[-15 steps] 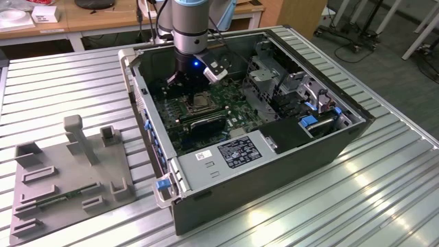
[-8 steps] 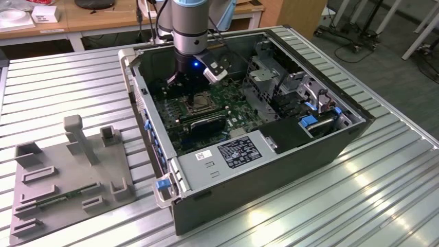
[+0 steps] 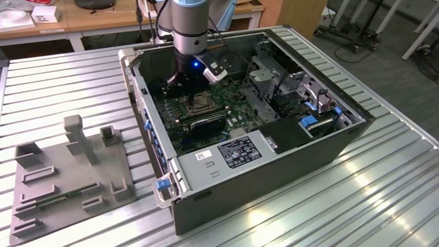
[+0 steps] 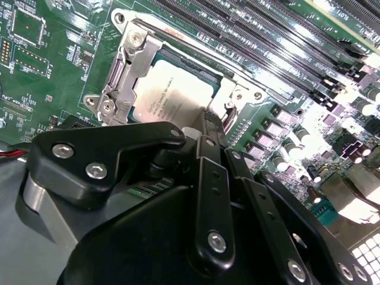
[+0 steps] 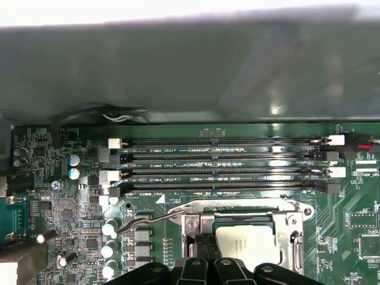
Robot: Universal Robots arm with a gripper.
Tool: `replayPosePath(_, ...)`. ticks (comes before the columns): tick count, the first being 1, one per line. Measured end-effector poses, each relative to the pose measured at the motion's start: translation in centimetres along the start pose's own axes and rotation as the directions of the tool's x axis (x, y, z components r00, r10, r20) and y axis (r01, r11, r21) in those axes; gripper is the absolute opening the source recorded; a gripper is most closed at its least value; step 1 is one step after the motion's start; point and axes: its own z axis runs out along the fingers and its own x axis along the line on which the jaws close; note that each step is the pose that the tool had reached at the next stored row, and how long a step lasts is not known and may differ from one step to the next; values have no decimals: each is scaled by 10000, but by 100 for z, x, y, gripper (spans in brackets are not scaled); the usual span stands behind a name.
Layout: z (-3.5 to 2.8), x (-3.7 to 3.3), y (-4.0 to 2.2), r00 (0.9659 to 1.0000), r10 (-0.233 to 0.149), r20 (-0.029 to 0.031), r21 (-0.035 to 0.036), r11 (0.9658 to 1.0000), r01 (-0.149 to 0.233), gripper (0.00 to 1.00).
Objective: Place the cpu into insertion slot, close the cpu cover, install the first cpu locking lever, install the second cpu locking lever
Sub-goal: 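Close the cpu cover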
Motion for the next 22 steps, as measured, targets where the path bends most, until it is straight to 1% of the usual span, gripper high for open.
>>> replayPosePath(10,-2,-1,2,10000,-1,6,-8,10000,1,11)
replayPosePath(12,-11,-2,3,10000,-1,12,-16,10000,1,11)
replayPosePath(22,-76,-2,2,10000,0,3,-7,10000,0,11)
